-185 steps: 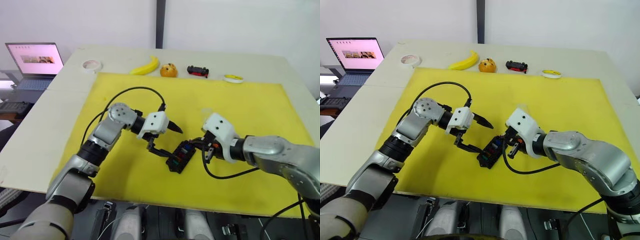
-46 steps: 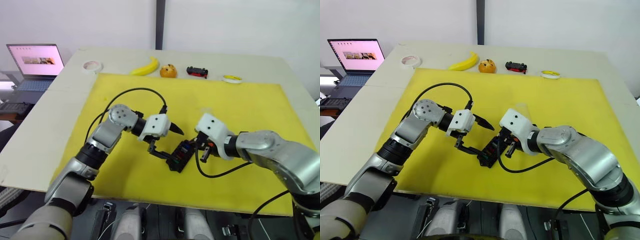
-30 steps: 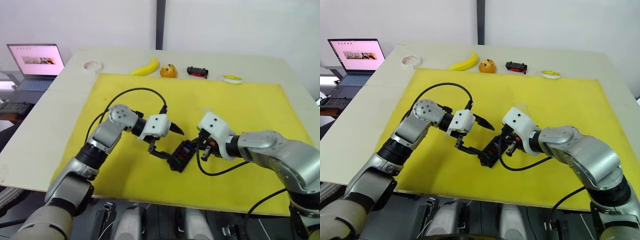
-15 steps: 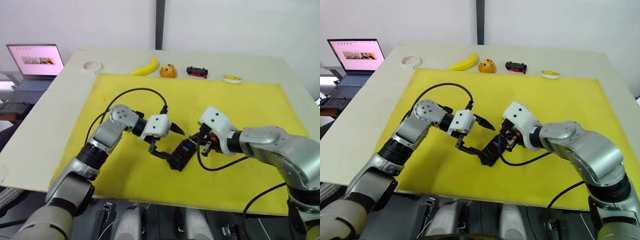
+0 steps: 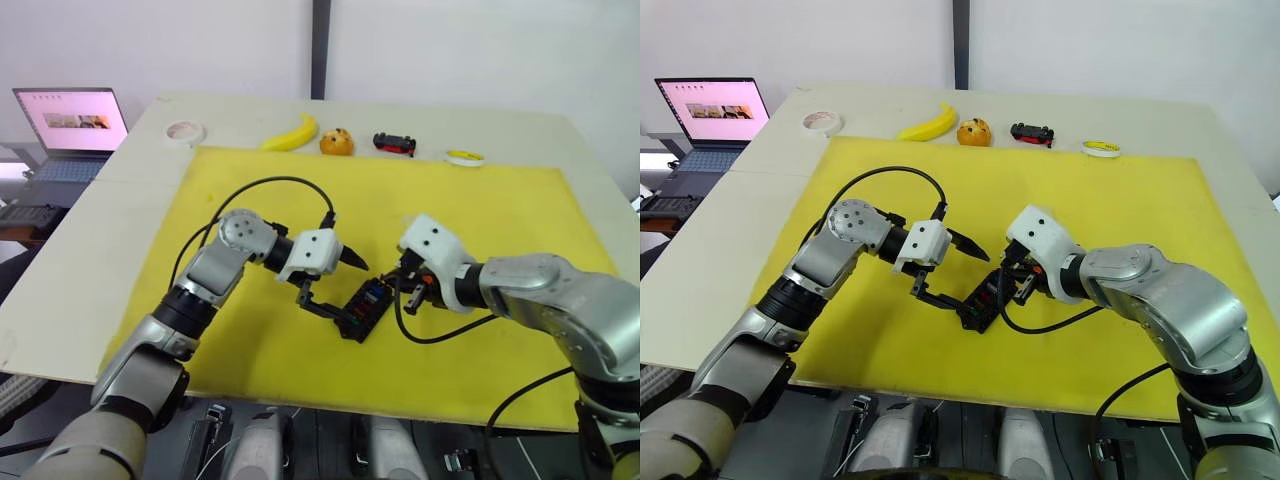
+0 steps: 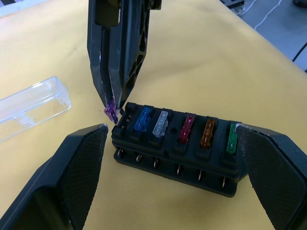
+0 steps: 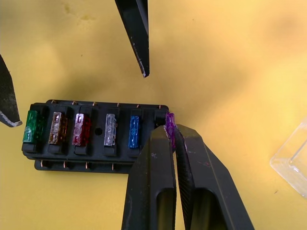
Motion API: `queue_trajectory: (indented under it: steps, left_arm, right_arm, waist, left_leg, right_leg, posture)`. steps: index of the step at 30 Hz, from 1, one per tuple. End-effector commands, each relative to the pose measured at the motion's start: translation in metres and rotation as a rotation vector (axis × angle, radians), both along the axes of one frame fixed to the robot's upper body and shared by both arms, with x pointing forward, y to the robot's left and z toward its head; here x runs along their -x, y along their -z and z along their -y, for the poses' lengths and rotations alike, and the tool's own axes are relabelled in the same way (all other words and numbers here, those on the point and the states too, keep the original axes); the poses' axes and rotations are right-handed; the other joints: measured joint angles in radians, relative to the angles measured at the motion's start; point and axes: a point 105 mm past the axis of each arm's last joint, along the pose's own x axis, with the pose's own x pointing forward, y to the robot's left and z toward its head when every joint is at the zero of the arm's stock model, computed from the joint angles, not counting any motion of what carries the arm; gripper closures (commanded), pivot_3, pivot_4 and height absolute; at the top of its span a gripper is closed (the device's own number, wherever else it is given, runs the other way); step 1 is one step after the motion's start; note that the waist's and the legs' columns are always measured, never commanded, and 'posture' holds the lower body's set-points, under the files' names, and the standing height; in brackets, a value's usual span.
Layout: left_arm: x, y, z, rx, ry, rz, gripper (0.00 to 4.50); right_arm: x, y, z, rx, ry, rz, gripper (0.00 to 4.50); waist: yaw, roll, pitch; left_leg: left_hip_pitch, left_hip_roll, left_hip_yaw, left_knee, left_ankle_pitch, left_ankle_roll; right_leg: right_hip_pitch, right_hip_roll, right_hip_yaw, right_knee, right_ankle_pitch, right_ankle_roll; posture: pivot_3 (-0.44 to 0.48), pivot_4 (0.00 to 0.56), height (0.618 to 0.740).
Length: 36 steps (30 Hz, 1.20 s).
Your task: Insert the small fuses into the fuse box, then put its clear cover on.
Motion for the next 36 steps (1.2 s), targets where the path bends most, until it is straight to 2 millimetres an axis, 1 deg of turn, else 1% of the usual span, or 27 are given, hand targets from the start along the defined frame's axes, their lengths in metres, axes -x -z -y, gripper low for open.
queue_trajectory:
  steps: [1, 16, 25, 31, 36]
  left_arm:
    - [-0.001, -0.011, 0.001, 0.029, 0.007, 0.041, 0.04]
    - [-0.003, -0.01, 0.002, 0.027, 0.006, 0.042, 0.04]
    - [-0.005, -0.008, 0.001, 0.018, -0.005, 0.031, 0.04]
    - [-0.007, -0.008, 0.002, 0.016, -0.008, 0.029, 0.04]
    - [-0.009, -0.008, 0.004, 0.016, -0.01, 0.03, 0.04]
  right_arm:
    - [0.001, -0.005, 0.0, -0.01, -0.001, 0.022, 4.5]
    - [0.003, -0.003, 0.001, -0.012, 0.001, 0.007, 4.5]
    - [0.0, -0.013, 0.0, -0.024, 0.002, 0.035, 4.5]
    - [0.001, -0.014, 0.0, -0.03, 0.007, 0.031, 4.5]
    - [0.003, -0.008, -0.001, -0.032, 0.006, 0.012, 4.5]
  waist:
    - [0.0, 0.0, 0.0]
    - [0.0, 0.0, 0.0]
    - [0.0, 0.0, 0.0]
    - [0.0, 0.0, 0.0]
    - [0.0, 0.0, 0.0]
  left_leg:
    - [0.0, 0.0, 0.0, 0.0, 0.0, 0.0]
    - [0.0, 0.0, 0.0, 0.0, 0.0, 0.0]
    - [0.0, 0.0, 0.0, 0.0, 0.0, 0.0]
    - [0.0, 0.0, 0.0, 0.0, 0.0, 0.0]
    - [0.0, 0.0, 0.0, 0.0, 0.0, 0.0]
  right_leg:
    - [0.0, 0.0, 0.0, 0.0, 0.0, 0.0]
    - [0.0, 0.0, 0.0, 0.0, 0.0, 0.0]
    - [0.0, 0.0, 0.0, 0.0, 0.0, 0.0]
    - [0.0, 0.0, 0.0, 0.0, 0.0, 0.0]
    - [0.0, 0.0, 0.0, 0.0, 0.0, 0.0]
  posture:
    - [0.0, 0.15, 0.74]
    - [0.0, 0.15, 0.74]
    - [0.0, 0.15, 0.74]
    - [0.0, 0.15, 0.74]
    - [0.0, 0.15, 0.74]
